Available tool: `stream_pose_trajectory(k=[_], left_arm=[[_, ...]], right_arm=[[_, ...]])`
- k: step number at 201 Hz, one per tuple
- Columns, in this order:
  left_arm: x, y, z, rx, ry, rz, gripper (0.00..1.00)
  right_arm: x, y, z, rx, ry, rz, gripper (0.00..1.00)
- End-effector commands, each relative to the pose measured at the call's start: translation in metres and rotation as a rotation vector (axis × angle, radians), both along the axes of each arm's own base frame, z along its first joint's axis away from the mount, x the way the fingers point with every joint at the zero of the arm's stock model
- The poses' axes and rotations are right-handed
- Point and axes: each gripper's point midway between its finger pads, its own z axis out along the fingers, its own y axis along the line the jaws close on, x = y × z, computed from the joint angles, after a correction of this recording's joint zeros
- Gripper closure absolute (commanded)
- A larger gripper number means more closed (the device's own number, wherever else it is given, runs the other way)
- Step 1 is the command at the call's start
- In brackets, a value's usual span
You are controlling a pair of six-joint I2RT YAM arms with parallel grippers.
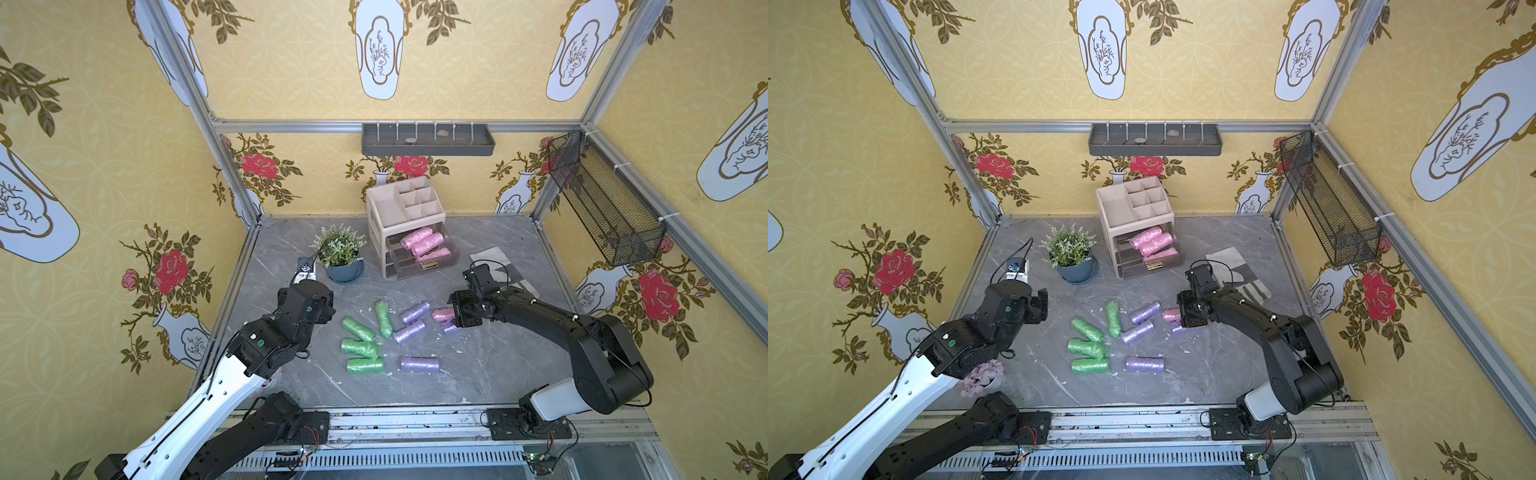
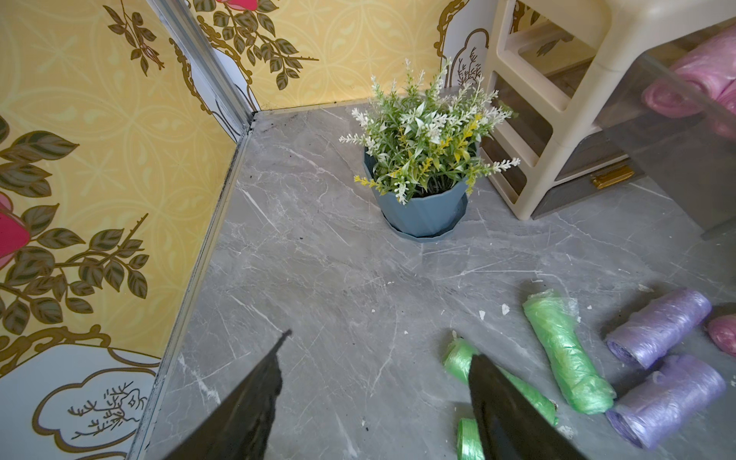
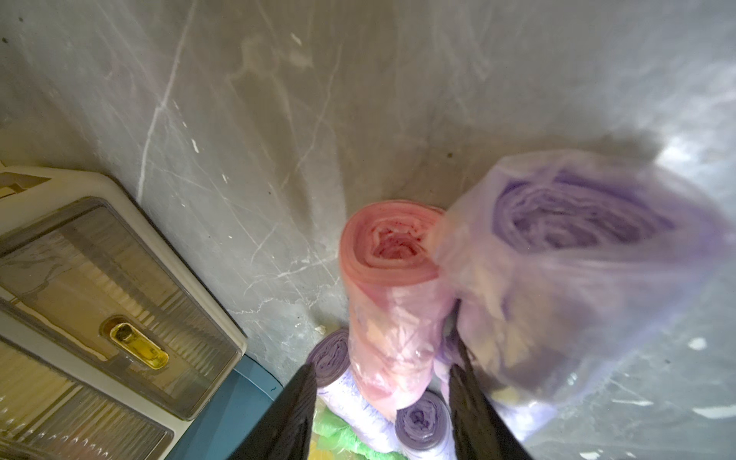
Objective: Sort the rolls of trash bags by color and place them into the drawer
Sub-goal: Pick up the roll of trash bags from the center of the board.
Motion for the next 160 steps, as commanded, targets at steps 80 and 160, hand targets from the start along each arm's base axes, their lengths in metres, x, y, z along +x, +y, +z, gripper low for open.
stream_pose_trajectory(k=[80,160], left_arm=[[-0.002,0.004,0.002,-0.027,-0.026,0.015,0.24],[-0.003,0.006,0.000,-0.026,-0.024,0.016,0.24]], right_arm=[[0.012,0.000,-0.013,-0.031,0.007,-0.029,0.50],[0.012,-0.002,-0.013,-0.034,-0.004,-0.040,0.67]])
